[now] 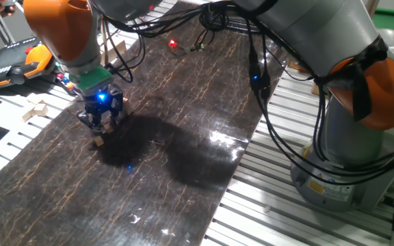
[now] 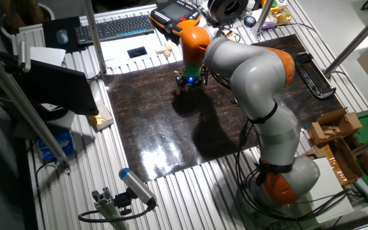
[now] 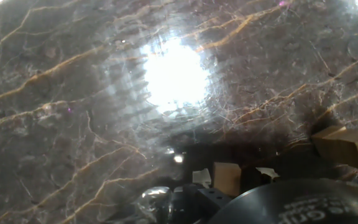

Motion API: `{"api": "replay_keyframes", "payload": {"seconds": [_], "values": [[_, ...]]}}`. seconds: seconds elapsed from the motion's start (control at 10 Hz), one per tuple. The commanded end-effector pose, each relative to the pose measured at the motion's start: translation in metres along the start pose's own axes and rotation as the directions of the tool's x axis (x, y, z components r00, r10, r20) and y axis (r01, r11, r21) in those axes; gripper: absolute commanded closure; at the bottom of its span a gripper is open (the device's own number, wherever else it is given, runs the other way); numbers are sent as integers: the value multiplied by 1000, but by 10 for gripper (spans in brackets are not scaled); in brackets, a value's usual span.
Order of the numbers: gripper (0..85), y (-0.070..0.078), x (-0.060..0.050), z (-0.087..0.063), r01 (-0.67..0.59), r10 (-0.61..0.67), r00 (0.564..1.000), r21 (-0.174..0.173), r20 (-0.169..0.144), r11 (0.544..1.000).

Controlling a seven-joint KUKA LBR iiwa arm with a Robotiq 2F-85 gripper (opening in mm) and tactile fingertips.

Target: Stack the blocks in a vertical line of five

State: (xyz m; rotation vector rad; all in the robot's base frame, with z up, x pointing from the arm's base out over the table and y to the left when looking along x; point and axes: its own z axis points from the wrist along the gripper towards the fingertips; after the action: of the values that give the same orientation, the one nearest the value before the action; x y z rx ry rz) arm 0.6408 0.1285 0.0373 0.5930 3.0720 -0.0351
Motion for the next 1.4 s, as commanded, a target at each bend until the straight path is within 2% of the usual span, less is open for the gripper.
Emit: {"api": "replay_keyframes", "payload": {"seconds": [0.0, 0.3, 0.7, 0.8, 0.9, 1.0, 1.3], "values": [[427, 0, 1, 1, -8, 8, 1000, 0, 0, 1000], [443, 2, 2, 5, -32, 32, 999, 0, 0, 999], [527, 2, 0, 6, -21, 21, 1000, -5, 0, 1000], [600, 2, 0, 6, -18, 18, 1000, -9, -2, 1000], [770, 2, 1, 6, -9, 9, 1000, -12, -3, 1000], [840, 2, 1, 6, -9, 9, 1000, -17, 1, 1000], [840, 2, 1, -2, 0, 0, 1000, -6, 11, 1000]]}}
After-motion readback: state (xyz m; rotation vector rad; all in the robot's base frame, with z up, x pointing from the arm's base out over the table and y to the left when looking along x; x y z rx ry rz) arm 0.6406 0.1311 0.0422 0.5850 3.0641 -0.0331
